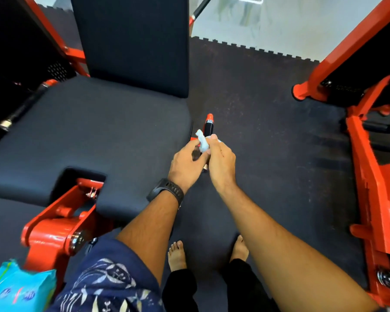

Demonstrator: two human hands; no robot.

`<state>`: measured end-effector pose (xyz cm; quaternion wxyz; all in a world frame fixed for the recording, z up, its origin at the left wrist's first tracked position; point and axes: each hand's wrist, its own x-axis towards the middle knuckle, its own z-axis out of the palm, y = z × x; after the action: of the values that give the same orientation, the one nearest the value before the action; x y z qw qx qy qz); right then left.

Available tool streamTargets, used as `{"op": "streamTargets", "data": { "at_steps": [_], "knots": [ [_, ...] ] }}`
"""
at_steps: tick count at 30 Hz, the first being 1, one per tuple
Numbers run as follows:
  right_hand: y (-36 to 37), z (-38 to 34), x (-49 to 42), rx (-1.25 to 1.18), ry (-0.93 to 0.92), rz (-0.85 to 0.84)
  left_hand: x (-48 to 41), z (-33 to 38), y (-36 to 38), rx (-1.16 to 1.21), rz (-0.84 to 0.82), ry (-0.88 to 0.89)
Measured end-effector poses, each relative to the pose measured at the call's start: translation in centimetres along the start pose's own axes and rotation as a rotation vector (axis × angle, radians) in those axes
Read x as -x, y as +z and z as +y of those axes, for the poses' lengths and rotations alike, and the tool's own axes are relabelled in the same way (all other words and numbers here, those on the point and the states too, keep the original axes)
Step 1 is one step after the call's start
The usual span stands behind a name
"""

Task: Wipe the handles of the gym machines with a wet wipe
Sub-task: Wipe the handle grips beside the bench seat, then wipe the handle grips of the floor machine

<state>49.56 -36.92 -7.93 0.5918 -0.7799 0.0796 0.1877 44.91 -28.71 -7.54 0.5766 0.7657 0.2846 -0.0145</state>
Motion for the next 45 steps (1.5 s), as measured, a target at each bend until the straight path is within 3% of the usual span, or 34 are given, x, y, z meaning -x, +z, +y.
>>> {"op": "streamTargets", "data": {
  "at_steps": [7, 22, 30, 37, 41, 45],
  "knots": [
    [-6.5, -7.4, -0.6, -0.152, -0.068, -0.226, 0.4, 8.3, 0.8, 0.116, 0.134, 0.055],
    [-19.2, -21.1, -9.1, -0.090, -0.256, -0.309, -3.0, 25.3, 8.4, 0.296, 0.409, 0.154],
    [-19.8, -25.1, -17.2, -0.059, -0.215, -0.457, -10.7, 29.7, 8.9, 0.324, 0.471, 0.199],
    [-17.5, -31.7, -27.4, 0.029, -0.228, -0.436, -22.6, 35.0, 7.1, 0.404, 0.497, 0.207],
    [-16.2, -34.4, -32.8, 0.075, -0.273, -0.438, -28.2, 37.1, 6.1, 0.366, 0.427, 0.205],
    [-14.3, -36.6, -38.4, 0.088, -0.294, -0.433, -34.0, 38.1, 5.5, 0.319, 0.460, 0.192]
  ]
}}
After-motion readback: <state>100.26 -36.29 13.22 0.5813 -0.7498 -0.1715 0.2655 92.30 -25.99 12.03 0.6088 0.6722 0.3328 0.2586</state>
